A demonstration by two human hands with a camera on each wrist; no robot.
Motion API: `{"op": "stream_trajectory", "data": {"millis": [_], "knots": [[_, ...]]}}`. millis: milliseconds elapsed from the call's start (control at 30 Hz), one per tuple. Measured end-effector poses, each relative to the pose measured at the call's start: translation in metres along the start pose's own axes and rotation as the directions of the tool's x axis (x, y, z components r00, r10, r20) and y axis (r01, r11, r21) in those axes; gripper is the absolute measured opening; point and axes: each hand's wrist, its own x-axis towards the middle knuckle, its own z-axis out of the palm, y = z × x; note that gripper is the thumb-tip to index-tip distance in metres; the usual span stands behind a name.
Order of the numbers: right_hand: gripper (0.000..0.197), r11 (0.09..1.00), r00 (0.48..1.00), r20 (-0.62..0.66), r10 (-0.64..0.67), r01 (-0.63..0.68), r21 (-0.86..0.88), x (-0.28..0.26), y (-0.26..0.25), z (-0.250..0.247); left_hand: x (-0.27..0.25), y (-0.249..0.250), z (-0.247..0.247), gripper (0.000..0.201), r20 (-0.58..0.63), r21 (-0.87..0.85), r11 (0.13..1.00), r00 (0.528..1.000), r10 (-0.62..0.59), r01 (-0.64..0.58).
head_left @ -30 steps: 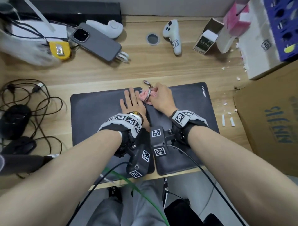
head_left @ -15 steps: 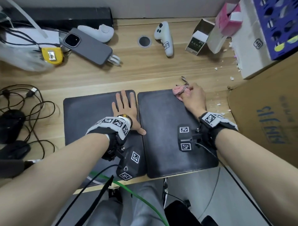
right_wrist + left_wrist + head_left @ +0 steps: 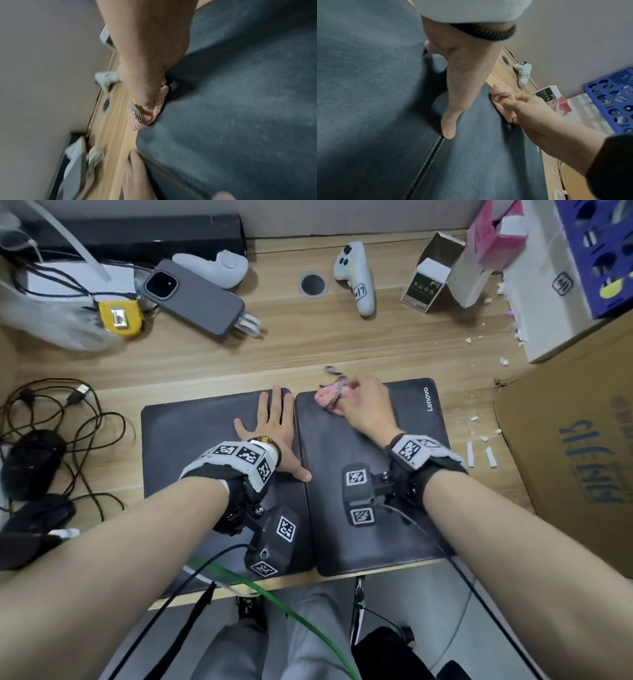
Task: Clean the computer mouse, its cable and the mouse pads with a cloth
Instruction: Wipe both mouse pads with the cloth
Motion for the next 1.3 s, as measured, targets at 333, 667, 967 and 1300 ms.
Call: {"op": "stream_trajectory", "data": {"millis": [333, 667, 967, 1300], "knots": [[0.027, 0.994, 0.993, -0.042, 0.106, -0.108, -0.032, -0.074, 0.05, -0.019, -0.004, 0.009, -0.003, 0.152, -0.061, 0.113, 0.994, 0.998, 0.007, 0.0], [0.027, 0.986, 0.986, 0.046, 0.162, -0.16, -0.043, -0.178, 0.068, 0.001, 0.001, 0.001, 0.005, 0.142, -0.095, 0.157, 0.971, 0.975, 0.199, -0.182], [0.032, 0.973, 0.978, -0.008, 0.208, -0.208, -0.1, -0.104, 0.028, -0.005, 0.002, 0.005, 0.008, 0.137, -0.085, 0.156, 0.97, 0.976, 0.202, -0.187], [0.035, 0.986, 0.988, -0.016, 0.153, -0.153, -0.069, -0.047, 0.013, -0.007, -0.002, 0.002, 0.014, 0.127, -0.105, 0.192, 0.955, 0.963, 0.249, -0.226]]}}
